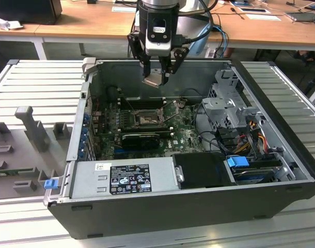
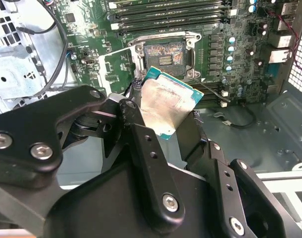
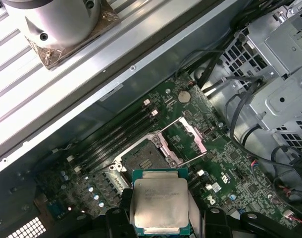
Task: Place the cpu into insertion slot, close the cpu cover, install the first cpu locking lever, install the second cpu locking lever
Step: 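Place the cpu into insertion slot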
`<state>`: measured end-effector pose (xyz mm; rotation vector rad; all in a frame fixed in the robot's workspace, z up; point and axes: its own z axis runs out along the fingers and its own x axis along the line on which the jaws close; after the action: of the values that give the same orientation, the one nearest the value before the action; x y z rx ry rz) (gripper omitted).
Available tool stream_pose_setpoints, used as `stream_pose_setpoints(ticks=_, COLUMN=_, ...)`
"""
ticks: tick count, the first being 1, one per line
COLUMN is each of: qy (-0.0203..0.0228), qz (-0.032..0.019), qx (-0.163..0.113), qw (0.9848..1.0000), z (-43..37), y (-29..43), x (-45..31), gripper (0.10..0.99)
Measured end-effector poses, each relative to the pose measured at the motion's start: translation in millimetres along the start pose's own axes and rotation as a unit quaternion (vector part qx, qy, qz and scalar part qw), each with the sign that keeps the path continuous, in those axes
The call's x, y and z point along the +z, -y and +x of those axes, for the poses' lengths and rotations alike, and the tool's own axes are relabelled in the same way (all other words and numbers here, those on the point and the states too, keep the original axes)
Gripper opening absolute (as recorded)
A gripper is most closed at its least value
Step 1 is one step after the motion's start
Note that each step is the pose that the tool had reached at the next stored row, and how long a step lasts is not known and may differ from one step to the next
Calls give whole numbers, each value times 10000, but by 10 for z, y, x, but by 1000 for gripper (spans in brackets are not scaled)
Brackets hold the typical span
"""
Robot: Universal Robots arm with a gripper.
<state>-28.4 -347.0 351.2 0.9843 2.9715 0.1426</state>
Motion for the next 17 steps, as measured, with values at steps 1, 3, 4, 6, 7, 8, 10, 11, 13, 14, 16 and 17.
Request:
stream_pose_setpoints(ticks=1, qy=1, qz=-1, qx=14, qw=10000, z=0, y=0, x=1, gripper=525)
stream_pose_setpoints(ticks=3, qy=3, qz=-1, qx=36, qw=10000, z=0, y=0, x=1, gripper=525)
stream_pose_setpoints(ticks=4, qy=4, qz=-1, qx=46, qw=10000, z=0, y=0, x=2, gripper=525)
stream_pose_setpoints(ticks=6, qy=6, qz=-1, qx=65, qw=10000, z=0, y=0, x=3, gripper=525)
stream_pose_setpoints(ticks=7, qy=7, qz=-2, qx=75, qw=10000, z=0, y=0, x=3, gripper=525)
stream_pose_setpoints(ticks=8, qy=8, qz=-2, qx=86, qw=10000, z=0, y=0, x=4, gripper=525)
stream_pose_setpoints(ticks=10, qy=11, qz=-3, qx=116, qw=9999, z=0, y=0, x=5, gripper=525)
stream_pose_setpoints(ticks=11, qy=12, qz=-3, qx=131, qw=9999, z=0, y=0, x=5, gripper=525)
stream_pose_setpoints(ticks=13, qy=14, qz=-3, qx=157, qw=9999, z=0, y=0, x=5, gripper=525)
stream_pose_setpoints(ticks=14, qy=16, qz=-4, qx=181, qw=9998, z=0, y=1, x=6, gripper=525)
stream_pose_setpoints(ticks=16, qy=20, qz=-5, qx=226, qw=9997, z=0, y=1, x=6, gripper=525)
stream_pose_setpoints(ticks=17, qy=22, qz=-5, qx=239, qw=9997, z=0, y=1, x=7, gripper=525)
